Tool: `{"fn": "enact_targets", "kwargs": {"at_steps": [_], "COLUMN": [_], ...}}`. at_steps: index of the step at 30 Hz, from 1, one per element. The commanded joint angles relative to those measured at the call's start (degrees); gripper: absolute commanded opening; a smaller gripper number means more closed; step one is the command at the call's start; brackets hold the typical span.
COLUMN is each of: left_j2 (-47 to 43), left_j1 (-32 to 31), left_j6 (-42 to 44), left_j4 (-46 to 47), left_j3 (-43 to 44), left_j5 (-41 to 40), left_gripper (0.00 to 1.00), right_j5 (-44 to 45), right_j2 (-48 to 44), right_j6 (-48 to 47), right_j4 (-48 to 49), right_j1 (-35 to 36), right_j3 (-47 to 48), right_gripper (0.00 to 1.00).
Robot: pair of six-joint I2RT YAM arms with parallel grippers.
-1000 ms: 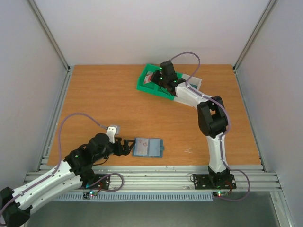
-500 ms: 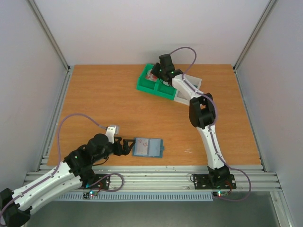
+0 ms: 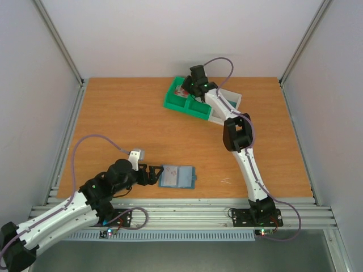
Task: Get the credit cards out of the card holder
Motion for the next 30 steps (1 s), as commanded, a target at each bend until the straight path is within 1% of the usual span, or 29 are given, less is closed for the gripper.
{"fn": "enact_targets", "kwargs": {"at_steps": [1,6,17,24,30], "left_j2": [0.6,-0.3,-0.9,-2.4,-0.7], "left_j1": [0.0,0.0,0.0,0.1,0.0], "left_j6": [-0.7,-0.7,-1.3,-1.5,-1.8], "left_j4": [3.1,1.4,-1.2,-3.1,-3.3], "left_j3": [1.5,2.5,3.9,4.0,4.0], "left_j5": [0.1,-0.4,-0.2,-1.6,-1.0], "left_gripper": [0.99,0.99,0.99,0.99,0.99], "right_j5": [1.5,1.5,1.7,1.4,0.2], "right_j2": [0.8,0.9,2.2,2.7,0.4], "right_j6": [0.6,0.2,1.4,1.5,-1.0], "right_j4": [-1.3,-1.0,-1.7,-3.3,-4.4], "right_j1": [-1.1,-1.3,-1.3,-1.4,-1.5], "right_j3": [2.7,3.2,3.4,5.5,6.2], "right_gripper": [0.01,0.04,0.05,0.14,0.23]}}
